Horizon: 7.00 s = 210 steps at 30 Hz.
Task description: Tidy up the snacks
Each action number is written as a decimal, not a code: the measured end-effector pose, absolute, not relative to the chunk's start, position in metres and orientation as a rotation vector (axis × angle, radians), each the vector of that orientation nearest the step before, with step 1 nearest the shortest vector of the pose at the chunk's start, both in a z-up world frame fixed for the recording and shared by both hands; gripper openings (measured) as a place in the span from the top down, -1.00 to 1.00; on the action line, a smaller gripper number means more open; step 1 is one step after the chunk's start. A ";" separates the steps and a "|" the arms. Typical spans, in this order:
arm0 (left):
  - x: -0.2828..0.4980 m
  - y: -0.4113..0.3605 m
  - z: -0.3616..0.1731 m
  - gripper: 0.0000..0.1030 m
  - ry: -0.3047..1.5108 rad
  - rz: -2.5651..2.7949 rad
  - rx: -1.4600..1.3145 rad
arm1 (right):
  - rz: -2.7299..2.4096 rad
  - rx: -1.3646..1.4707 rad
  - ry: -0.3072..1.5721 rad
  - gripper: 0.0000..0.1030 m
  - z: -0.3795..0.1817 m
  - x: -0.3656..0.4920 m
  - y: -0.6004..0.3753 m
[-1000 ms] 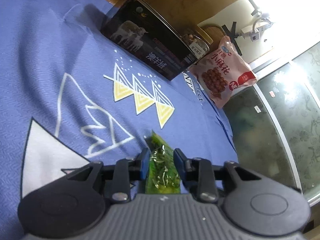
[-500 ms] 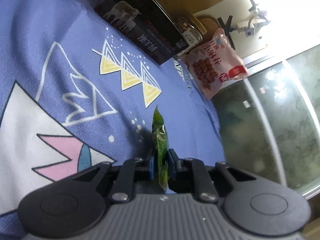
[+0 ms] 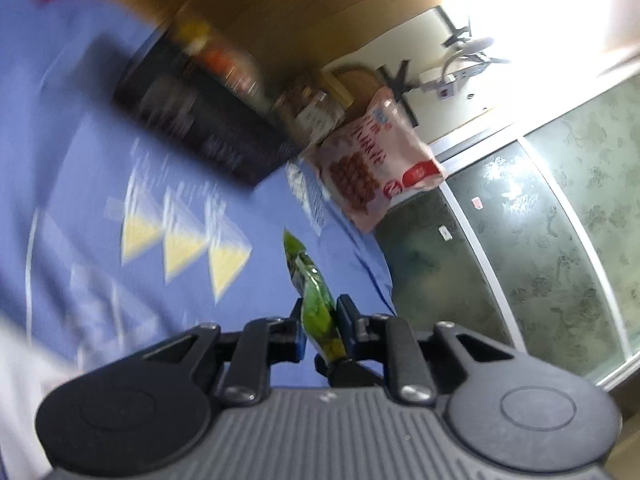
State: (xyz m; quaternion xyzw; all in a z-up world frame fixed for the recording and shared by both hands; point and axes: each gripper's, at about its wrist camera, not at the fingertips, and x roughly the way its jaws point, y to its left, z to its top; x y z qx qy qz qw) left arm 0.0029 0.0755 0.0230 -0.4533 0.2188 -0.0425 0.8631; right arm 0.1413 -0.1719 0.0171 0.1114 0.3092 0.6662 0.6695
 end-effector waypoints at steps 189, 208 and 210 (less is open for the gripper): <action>0.000 -0.046 0.042 -1.00 0.771 1.018 0.039 | 1.000 0.270 0.746 -1.00 -0.016 0.103 -0.230; 0.004 -0.050 0.046 -1.00 0.742 1.042 0.097 | 0.999 0.282 0.744 -1.00 -0.016 0.103 -0.231; 0.005 -0.050 0.046 -1.00 0.743 1.043 0.098 | 0.999 0.282 0.744 -1.00 -0.016 0.103 -0.231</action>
